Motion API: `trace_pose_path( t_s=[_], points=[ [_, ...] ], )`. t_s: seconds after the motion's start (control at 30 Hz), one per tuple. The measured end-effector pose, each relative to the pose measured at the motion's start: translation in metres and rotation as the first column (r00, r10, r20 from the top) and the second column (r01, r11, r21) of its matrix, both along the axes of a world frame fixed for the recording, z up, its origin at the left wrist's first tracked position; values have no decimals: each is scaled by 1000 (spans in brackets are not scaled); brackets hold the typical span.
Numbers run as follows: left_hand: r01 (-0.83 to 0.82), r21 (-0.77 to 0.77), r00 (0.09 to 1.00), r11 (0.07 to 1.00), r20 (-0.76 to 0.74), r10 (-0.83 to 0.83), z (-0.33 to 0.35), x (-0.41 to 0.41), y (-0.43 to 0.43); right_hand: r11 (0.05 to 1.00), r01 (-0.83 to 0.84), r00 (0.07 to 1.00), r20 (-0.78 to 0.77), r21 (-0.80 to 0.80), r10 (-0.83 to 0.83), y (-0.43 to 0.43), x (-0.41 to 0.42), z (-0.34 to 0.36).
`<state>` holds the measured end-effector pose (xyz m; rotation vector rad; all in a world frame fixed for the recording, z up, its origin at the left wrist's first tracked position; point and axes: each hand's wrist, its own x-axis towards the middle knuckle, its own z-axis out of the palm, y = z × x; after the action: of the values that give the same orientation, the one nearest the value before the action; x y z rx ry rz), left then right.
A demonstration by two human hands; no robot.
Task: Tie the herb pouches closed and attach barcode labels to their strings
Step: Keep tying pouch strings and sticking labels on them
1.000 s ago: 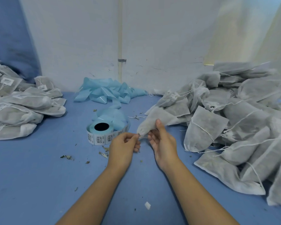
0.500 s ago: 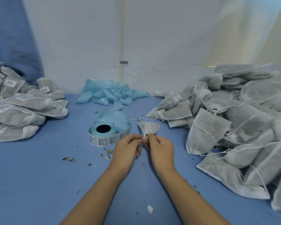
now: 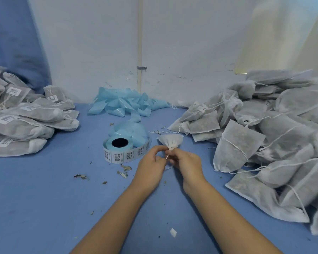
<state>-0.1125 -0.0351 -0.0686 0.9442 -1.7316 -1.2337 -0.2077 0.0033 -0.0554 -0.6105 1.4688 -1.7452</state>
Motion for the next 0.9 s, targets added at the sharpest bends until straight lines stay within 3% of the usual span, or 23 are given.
trace_pose_path(
  t_s=[0.2, 0.4, 0.57, 0.63, 0.7, 0.8, 0.9],
  points=[
    [8, 24, 1000, 1000, -14, -8, 1, -5, 1, 998, 43, 988, 151, -35, -37, -2, -5, 3],
    [-140, -184, 988, 973, 34, 149, -5, -2, 4, 983, -36, 969, 235, -182, 79, 1, -12, 3],
    [-237, -258, 956, 937, 107, 272, -4, 4, -2, 971, -76, 981, 157, -225, 113, 1, -10, 1],
    [-251, -359, 922, 899, 193, 335, -4, 11, -3, 981, -32, 999, 21, -193, 37, 1, -10, 0],
    [-232, -490, 864, 840, 293, 409, -3, 16, -4, 987, 24, 967, -246, -157, -62, 2, -14, -2],
    [-199, -593, 821, 780, 333, 463, 1, 17, 1, 991, 89, 762, -634, -100, -132, 3, -15, -4],
    [-165, -662, 855, 731, 273, 441, 4, 15, 7, 986, 160, 498, -858, -55, -128, 4, -11, -4]
  ],
)
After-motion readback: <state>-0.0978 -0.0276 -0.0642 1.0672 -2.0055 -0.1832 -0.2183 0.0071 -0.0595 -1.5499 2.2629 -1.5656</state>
